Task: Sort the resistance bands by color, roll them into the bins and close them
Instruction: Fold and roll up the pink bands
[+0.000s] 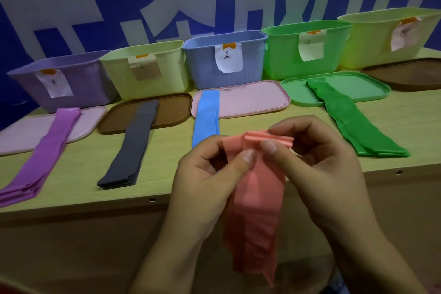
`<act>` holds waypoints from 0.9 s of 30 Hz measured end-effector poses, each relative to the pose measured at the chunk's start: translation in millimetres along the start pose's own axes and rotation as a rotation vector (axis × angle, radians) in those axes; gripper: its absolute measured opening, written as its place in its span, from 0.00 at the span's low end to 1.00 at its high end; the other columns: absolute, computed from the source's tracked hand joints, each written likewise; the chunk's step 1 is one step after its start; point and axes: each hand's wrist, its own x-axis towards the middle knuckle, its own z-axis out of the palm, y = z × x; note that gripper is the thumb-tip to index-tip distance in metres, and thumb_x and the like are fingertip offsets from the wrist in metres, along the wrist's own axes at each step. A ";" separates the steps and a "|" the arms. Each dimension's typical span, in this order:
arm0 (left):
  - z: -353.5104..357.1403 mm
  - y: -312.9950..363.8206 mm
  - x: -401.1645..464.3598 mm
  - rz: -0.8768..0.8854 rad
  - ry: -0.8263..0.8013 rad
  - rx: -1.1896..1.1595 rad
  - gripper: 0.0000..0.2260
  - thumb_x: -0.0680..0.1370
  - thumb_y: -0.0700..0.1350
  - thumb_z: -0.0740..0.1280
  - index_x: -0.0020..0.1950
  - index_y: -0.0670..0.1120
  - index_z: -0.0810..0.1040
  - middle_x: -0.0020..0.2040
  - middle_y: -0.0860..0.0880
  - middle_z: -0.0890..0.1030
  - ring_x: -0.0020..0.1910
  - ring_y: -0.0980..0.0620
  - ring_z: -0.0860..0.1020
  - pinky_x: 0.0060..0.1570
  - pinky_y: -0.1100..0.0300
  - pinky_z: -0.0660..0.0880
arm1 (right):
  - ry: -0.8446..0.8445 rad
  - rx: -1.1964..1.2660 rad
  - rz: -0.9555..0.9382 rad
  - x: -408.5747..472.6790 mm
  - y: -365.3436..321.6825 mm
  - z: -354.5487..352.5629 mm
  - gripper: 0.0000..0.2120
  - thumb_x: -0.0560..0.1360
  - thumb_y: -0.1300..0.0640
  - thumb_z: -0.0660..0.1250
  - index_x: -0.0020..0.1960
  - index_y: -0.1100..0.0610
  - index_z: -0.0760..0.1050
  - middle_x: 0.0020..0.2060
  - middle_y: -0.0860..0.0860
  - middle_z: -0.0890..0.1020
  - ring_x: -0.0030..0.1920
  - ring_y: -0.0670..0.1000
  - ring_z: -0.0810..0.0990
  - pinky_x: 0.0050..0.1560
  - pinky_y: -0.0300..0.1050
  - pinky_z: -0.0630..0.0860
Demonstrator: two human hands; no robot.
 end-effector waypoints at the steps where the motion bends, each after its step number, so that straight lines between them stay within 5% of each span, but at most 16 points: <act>1: 1.1 -0.7 -0.6 -0.012 -0.009 -0.013 0.07 0.68 0.39 0.72 0.42 0.49 0.85 0.39 0.51 0.84 0.40 0.56 0.82 0.39 0.63 0.79 | 0.017 -0.020 -0.013 0.7 -0.5 0.0 0.07 0.67 0.60 0.72 0.41 0.50 0.78 0.36 0.42 0.82 0.38 0.40 0.79 0.37 0.32 0.74; 10: -3.7 -1.6 0.3 0.009 -0.031 -0.020 0.11 0.65 0.37 0.73 0.44 0.49 0.84 0.40 0.49 0.85 0.42 0.55 0.83 0.42 0.62 0.78 | 0.027 -0.308 -0.204 3.7 2.6 0.7 0.05 0.70 0.55 0.71 0.45 0.48 0.78 0.41 0.42 0.81 0.44 0.43 0.80 0.41 0.33 0.74; 14: -8.1 -2.1 -0.8 0.036 0.005 0.093 0.13 0.61 0.46 0.77 0.44 0.52 0.82 0.41 0.48 0.85 0.43 0.51 0.83 0.44 0.56 0.80 | -0.043 -0.493 -0.285 4.8 2.8 -3.7 0.03 0.72 0.54 0.69 0.46 0.50 0.78 0.41 0.41 0.78 0.45 0.45 0.78 0.42 0.38 0.76; 19: -6.8 -1.5 -2.8 0.041 0.055 0.126 0.07 0.68 0.45 0.70 0.41 0.57 0.83 0.36 0.54 0.83 0.37 0.59 0.80 0.36 0.65 0.75 | -0.028 -0.279 -0.129 3.4 5.5 -4.5 0.01 0.70 0.54 0.69 0.41 0.49 0.77 0.40 0.45 0.79 0.44 0.46 0.79 0.41 0.38 0.76; 24: -7.1 -1.1 -1.8 -0.017 0.122 0.070 0.04 0.68 0.46 0.70 0.39 0.54 0.84 0.35 0.52 0.82 0.38 0.52 0.79 0.43 0.50 0.76 | -0.095 -0.197 -0.108 2.6 3.7 -6.6 0.01 0.70 0.55 0.68 0.40 0.49 0.77 0.42 0.47 0.78 0.46 0.45 0.78 0.44 0.34 0.73; 27: -8.1 -0.8 -0.4 -0.030 0.154 0.073 0.03 0.66 0.47 0.75 0.38 0.49 0.84 0.33 0.52 0.81 0.33 0.55 0.78 0.38 0.58 0.76 | -0.121 -0.212 -0.120 1.3 1.5 -8.3 0.01 0.70 0.54 0.68 0.41 0.49 0.77 0.49 0.44 0.77 0.55 0.43 0.77 0.51 0.33 0.72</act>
